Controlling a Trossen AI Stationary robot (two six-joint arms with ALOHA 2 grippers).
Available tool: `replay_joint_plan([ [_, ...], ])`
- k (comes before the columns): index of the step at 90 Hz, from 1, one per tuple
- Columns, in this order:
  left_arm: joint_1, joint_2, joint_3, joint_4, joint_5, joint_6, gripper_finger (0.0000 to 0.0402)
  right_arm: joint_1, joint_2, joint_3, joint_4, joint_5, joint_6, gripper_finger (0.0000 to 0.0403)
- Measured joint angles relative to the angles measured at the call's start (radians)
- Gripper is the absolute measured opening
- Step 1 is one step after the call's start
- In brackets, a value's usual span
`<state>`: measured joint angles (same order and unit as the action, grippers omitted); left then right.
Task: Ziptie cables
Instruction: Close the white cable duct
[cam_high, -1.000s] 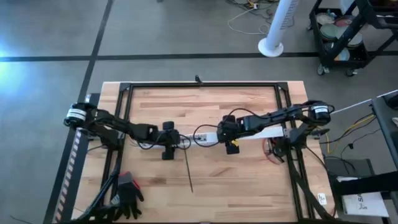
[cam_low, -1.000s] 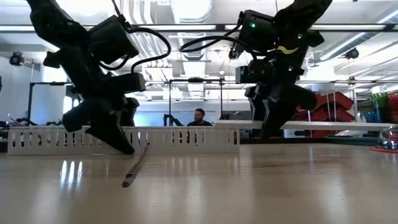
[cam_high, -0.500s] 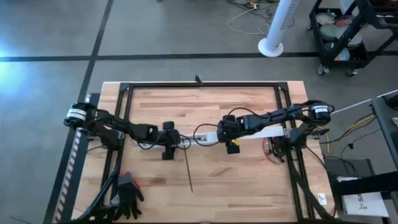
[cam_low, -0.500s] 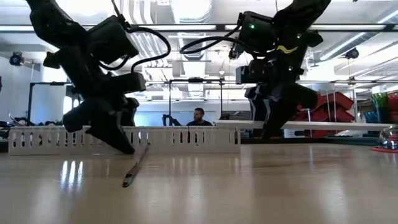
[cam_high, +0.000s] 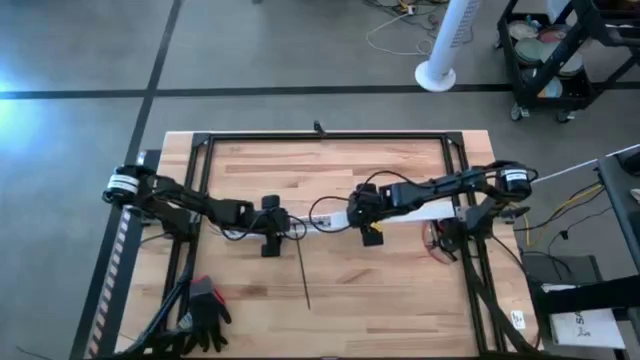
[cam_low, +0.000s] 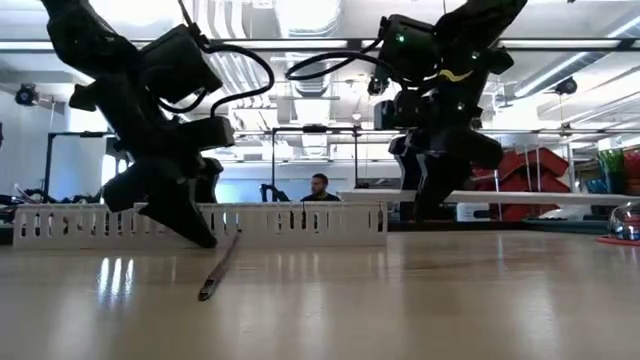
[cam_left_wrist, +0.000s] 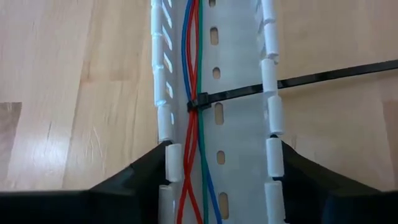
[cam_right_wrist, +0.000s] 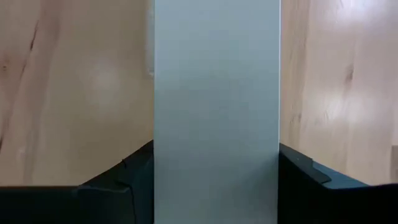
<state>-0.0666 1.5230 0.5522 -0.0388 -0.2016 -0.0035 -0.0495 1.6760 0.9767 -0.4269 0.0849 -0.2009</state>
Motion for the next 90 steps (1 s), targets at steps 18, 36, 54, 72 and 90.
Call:
replay_joint_plan([
  [18, 0.0, 0.0, 0.0, 0.001, 0.003, -0.003, 0.0218, 0.006, 0.053, 0.025, -0.014, 0.006, 0.007, 0.0212],
  [36, 0.0, 0.0, 0.001, -0.006, 0.002, -0.011, 0.0213, 0.008, 0.061, 0.066, -0.062, 0.028, 0.017, 0.0212],
  [54, 0.001, 0.0, 0.002, -0.014, 0.001, -0.009, 0.0217, 0.008, 0.035, 0.108, -0.131, 0.04, 0.013, 0.0212],
  [72, 0.001, -0.001, 0.0, -0.021, 0.001, -0.004, 0.0212, 0.01, 0.016, 0.111, -0.136, 0.043, 0.006, 0.0212],
  [90, 0.0, -0.001, -0.002, -0.021, 0.001, 0.006, 0.0217, 0.008, 0.02, 0.096, -0.08, 0.014, 0.013, 0.0212],
])
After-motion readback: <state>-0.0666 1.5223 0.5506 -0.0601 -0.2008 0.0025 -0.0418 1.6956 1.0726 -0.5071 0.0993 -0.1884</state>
